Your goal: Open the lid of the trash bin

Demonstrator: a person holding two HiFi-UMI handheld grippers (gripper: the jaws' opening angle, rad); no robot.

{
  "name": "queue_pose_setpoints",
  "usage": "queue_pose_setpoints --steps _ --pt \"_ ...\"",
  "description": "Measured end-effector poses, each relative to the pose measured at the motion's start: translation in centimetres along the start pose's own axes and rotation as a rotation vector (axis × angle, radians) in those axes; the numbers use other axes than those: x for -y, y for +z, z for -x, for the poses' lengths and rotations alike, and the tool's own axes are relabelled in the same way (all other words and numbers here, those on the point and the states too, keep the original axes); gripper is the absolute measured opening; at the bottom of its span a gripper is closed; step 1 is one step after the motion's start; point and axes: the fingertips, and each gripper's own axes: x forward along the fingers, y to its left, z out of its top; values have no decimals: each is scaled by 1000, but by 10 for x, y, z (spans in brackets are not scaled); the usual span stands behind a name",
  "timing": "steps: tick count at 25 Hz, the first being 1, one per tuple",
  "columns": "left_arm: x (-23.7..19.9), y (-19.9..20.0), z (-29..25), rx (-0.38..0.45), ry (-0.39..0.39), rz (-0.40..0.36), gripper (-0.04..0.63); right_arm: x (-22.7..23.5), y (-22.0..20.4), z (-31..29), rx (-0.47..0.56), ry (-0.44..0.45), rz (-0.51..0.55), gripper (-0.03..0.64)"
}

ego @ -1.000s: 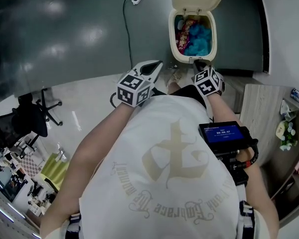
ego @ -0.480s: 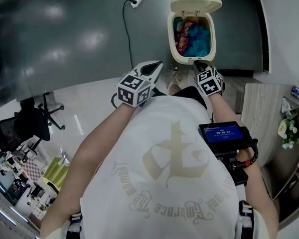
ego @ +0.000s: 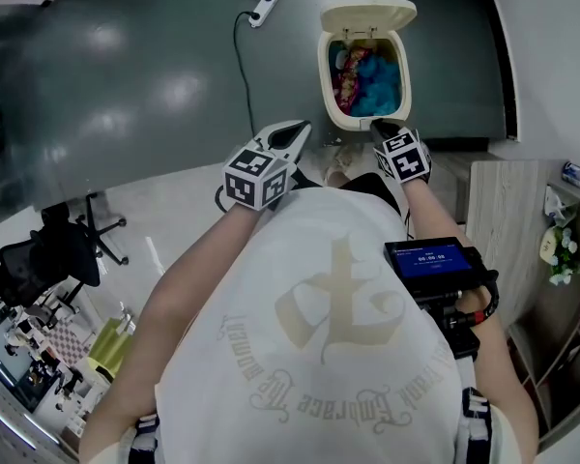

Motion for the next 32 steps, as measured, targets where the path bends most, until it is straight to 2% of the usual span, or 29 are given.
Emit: queue_pose_setpoints --steps 10,20,28,32 --pt "10 20 -6 22 -34 -43 14 10 64 57 264 -7 -108 6" --pt "15 43 -14 42 -102 -88 14 18 106 117 416 -83 -87 6" --pt "28 66 -9 82 -157 -135 14 1 126 166 596 -64 -125 6" --pt "32 76 -4 101 -172 -148 14 -6 130 181 645 -68 -133 6"
